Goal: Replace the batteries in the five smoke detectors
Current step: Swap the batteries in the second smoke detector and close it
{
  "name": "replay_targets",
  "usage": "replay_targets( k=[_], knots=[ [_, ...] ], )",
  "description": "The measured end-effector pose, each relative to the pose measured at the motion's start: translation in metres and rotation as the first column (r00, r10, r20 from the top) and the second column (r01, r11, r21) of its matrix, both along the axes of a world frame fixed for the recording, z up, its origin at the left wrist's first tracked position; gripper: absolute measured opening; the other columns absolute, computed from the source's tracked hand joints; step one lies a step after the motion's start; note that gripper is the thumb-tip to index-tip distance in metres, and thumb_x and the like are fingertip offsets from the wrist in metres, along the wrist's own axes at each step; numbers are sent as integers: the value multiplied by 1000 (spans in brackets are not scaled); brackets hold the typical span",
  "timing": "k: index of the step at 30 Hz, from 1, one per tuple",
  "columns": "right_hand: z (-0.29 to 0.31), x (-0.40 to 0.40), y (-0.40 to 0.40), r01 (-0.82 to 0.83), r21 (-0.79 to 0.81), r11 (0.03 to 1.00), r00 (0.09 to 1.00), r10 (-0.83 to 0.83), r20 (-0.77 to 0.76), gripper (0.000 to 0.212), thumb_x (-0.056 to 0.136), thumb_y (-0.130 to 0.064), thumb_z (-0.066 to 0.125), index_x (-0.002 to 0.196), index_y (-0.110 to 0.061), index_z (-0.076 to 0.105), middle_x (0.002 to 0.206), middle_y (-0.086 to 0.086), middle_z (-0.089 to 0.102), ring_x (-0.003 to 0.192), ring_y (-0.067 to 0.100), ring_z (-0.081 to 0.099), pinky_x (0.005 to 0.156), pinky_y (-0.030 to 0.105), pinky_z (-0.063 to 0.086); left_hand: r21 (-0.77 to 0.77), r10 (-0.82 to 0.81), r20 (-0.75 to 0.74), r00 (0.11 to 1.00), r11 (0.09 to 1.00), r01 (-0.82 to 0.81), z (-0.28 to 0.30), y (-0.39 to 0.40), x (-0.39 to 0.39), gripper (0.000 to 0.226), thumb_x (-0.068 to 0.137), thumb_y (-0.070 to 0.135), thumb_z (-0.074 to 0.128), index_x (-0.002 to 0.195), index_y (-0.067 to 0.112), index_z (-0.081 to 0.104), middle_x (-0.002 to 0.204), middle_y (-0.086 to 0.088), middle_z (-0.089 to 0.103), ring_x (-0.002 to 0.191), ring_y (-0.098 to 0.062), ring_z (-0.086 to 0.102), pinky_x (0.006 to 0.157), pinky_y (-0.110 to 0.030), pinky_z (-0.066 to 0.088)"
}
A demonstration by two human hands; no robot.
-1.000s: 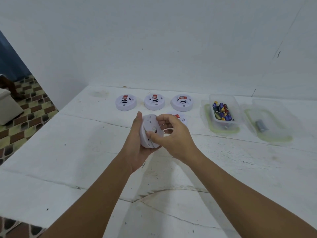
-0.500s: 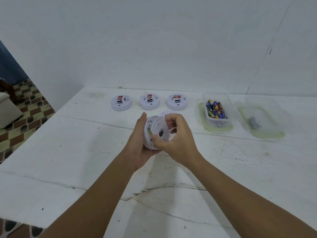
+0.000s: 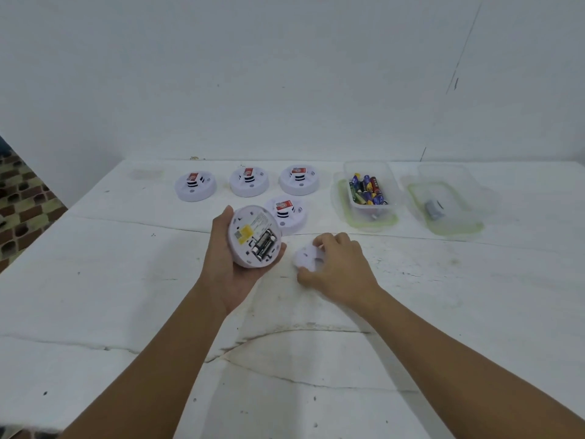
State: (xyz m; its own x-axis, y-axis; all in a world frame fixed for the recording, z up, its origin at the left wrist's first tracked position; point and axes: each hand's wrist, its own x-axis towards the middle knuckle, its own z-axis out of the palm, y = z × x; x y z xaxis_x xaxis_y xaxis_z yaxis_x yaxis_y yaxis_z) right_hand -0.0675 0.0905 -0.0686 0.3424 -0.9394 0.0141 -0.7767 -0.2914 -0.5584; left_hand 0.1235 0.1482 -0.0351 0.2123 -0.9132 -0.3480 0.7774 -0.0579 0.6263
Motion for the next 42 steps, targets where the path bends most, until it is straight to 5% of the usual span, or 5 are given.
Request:
replay_targets(
  k=[7, 18, 22, 33, 42],
  knots=[
    [-1, -19, -3, 96, -113, 989, 980, -114, -161, 63, 86, -57, 63, 136, -23, 51, 127, 4, 44, 118, 27, 40, 97, 41, 43, 3, -168, -19, 986, 986, 168, -5, -6, -29, 57, 96, 54, 58, 132, 11, 67, 126, -20, 71, 111, -37, 66, 95, -53, 58],
    [-6, 0, 20, 75, -157, 985, 812, 31, 583, 28, 94, -19, 63, 121, -21, 56, 109, -5, 51, 98, 9, 54, 79, 15, 43, -57, -242, -259, 935, 970, 236, -27, -23, -36, 60, 84, 44, 65, 133, 10, 63, 136, -19, 58, 129, -33, 55, 117, -43, 36],
    [-19, 2, 21, 6, -188, 982, 830, 100, 548, 36, 92, -22, 77, 123, -18, 61, 110, -5, 52, 97, 7, 56, 85, 18, 49, -68, -299, -262, 918, 954, 291, -28, -22, -35, 46, 91, 42, 57, 123, 10, 67, 116, -13, 66, 107, -29, 63, 116, -37, 36],
    [-20, -2, 22, -3, -207, 978, 819, 121, 560, 41, 87, -29, 84, 124, -20, 69, 113, -8, 55, 98, 10, 61, 88, 24, 54, -68, -340, -253, 906, 940, 334, -32, -21, -35, 50, 94, 44, 50, 128, 9, 63, 117, -15, 66, 113, -31, 61, 121, -41, 33],
    [-27, 2, 28, 106, -502, 858, 902, 130, 413, 44, 87, -40, 76, 118, -10, 76, 116, 0, 69, 101, 16, 69, 82, 31, 58, -22, -328, -128, 936, 945, 328, -33, -20, -35, 49, 95, 48, 50, 122, 11, 66, 110, -12, 68, 104, -26, 65, 108, -36, 42]
  ],
)
